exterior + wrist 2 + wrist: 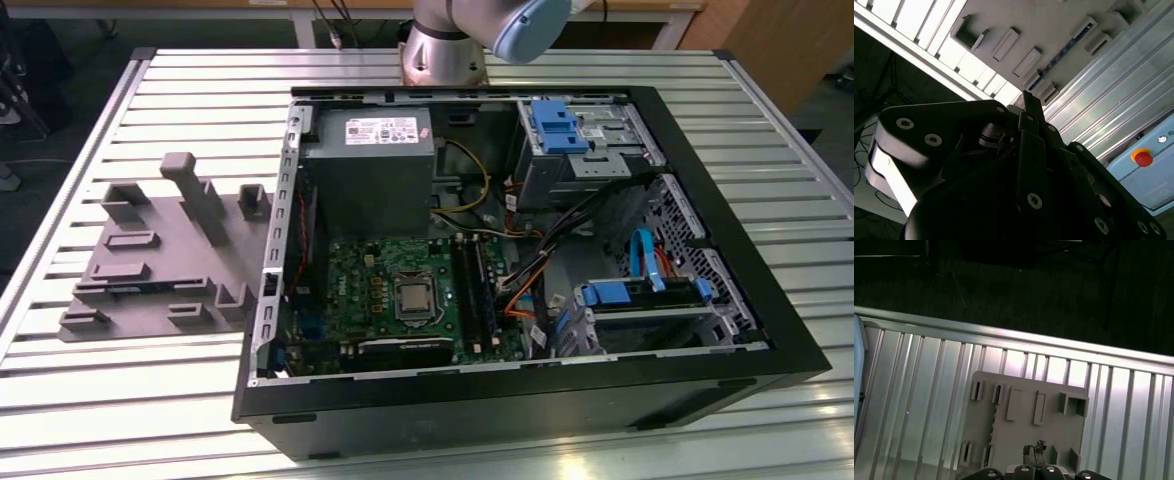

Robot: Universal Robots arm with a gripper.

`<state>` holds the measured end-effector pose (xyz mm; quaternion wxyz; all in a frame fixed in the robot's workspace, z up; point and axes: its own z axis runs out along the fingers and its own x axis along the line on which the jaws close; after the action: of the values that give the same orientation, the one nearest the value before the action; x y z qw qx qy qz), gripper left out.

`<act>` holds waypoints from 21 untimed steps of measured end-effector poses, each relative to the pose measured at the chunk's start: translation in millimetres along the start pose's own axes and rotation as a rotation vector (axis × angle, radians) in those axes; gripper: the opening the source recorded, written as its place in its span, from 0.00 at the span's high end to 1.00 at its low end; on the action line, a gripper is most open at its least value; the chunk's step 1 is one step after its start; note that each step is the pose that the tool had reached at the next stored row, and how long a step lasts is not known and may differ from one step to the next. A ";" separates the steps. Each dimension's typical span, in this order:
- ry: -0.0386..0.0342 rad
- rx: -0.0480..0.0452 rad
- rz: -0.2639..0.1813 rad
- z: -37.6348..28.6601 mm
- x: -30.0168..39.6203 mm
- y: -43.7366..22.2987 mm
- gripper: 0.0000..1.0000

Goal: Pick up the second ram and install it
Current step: 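Pick up the second ram and move it above second insertion slot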

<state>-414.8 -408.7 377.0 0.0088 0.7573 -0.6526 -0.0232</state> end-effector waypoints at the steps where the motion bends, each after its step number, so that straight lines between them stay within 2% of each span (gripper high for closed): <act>1: 0.0003 -0.0001 -0.005 0.0 0.0 0.0 0.89; 21: 0.0050 -0.0027 -0.116 0.1 -0.1 0.9 0.89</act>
<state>-415.8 -408.7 377.0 0.0101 0.7938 -0.6077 -0.0226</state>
